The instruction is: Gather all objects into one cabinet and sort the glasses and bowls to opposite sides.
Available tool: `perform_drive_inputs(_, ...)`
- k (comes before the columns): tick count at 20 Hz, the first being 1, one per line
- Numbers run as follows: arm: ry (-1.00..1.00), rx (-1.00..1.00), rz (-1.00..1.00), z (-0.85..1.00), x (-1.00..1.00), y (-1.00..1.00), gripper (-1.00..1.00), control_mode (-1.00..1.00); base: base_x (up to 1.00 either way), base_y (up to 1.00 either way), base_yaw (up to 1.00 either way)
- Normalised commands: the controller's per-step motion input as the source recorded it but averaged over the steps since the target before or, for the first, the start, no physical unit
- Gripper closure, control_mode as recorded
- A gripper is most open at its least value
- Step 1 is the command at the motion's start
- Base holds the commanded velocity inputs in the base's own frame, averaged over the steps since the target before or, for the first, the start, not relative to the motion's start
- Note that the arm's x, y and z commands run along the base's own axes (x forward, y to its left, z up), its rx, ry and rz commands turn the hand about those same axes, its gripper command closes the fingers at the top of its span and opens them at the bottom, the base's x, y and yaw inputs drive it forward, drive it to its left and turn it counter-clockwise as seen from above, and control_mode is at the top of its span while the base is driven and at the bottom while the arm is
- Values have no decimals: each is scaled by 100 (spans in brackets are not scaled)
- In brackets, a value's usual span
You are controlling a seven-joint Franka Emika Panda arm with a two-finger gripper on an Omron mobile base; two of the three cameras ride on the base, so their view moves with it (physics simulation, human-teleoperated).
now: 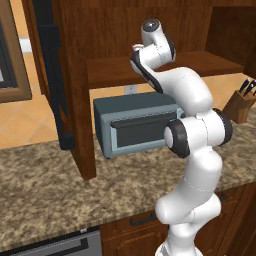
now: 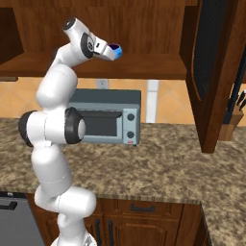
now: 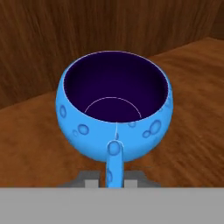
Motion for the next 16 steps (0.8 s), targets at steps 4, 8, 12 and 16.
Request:
perform_drive_inputs(4,-11,0,-6,-3,-23,0,100,-100,0,0,0)
perform_drive_inputs(8,-18,-7,0,-4,-56,1,100,-100,0,0,0)
perform_drive_inputs(12,-25,-18,2,-7,-93,2,100,-100,0,0,0)
perform_drive_inputs(16,-18,-8,10,3,-98,0,100,-100,0,0,0)
